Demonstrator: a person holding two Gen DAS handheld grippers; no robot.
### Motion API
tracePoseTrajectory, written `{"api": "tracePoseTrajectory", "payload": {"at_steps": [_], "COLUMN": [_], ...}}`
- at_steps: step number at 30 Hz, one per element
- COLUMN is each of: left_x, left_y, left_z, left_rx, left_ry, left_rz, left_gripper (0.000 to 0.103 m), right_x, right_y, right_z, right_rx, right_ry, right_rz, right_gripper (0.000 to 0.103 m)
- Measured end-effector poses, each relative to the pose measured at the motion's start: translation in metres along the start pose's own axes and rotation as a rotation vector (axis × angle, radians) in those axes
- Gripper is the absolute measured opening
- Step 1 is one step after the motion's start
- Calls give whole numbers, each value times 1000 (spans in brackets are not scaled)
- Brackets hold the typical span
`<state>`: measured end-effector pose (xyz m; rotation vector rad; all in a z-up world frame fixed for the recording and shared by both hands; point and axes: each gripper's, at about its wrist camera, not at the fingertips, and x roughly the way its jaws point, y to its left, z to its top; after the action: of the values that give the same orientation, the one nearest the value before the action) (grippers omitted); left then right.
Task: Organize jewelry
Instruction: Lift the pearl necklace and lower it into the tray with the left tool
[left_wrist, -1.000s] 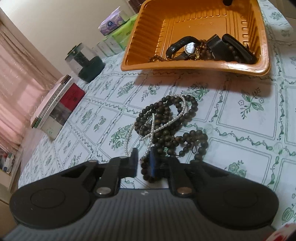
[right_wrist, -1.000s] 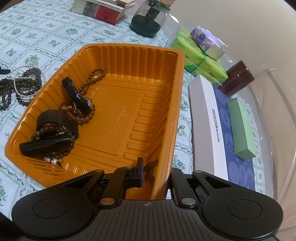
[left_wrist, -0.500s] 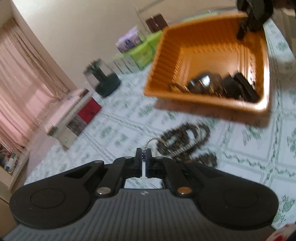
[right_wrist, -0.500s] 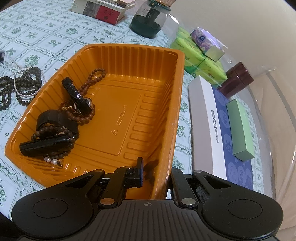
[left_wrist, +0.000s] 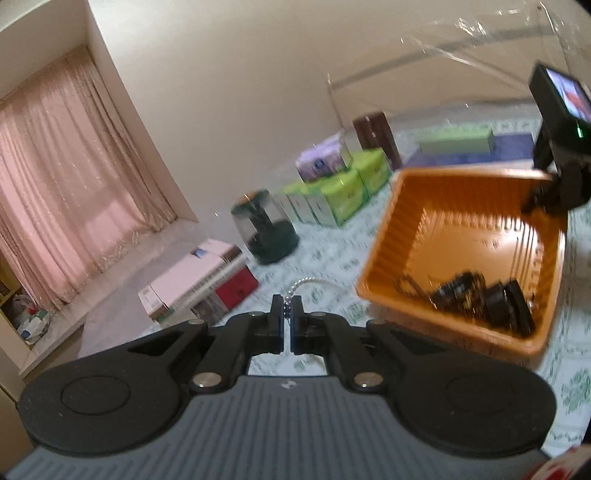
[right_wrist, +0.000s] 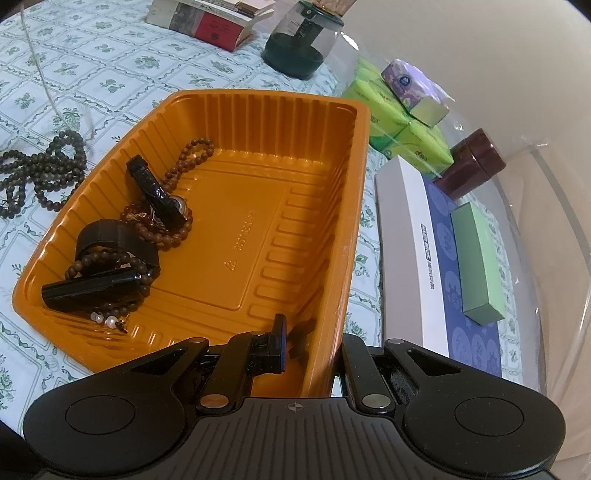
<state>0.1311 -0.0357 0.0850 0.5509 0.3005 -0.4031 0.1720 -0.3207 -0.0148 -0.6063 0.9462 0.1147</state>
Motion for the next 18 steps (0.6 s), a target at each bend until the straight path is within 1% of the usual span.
{"api": "tracePoseTrajectory", "payload": {"at_steps": [4, 9, 14, 18], "left_x": [-5, -8, -10, -5], "left_y": [15, 27, 33, 26], "left_z": [12, 22, 29, 39], "left_rx": [-27, -60, -107, -122], "left_ry": [-23, -24, -20, -19], "left_rz": [13, 2, -26, -67], "left_gripper": [2, 2, 2, 2], "right_x": [0, 0, 0, 0], "right_y": [0, 0, 0, 1], "right_z": [0, 0, 0, 1], "right_rx": [0, 0, 1, 1], "right_ry": [0, 0, 1, 1], "right_rz": [0, 0, 0, 1], "right_gripper": [10, 10, 10, 10]}}
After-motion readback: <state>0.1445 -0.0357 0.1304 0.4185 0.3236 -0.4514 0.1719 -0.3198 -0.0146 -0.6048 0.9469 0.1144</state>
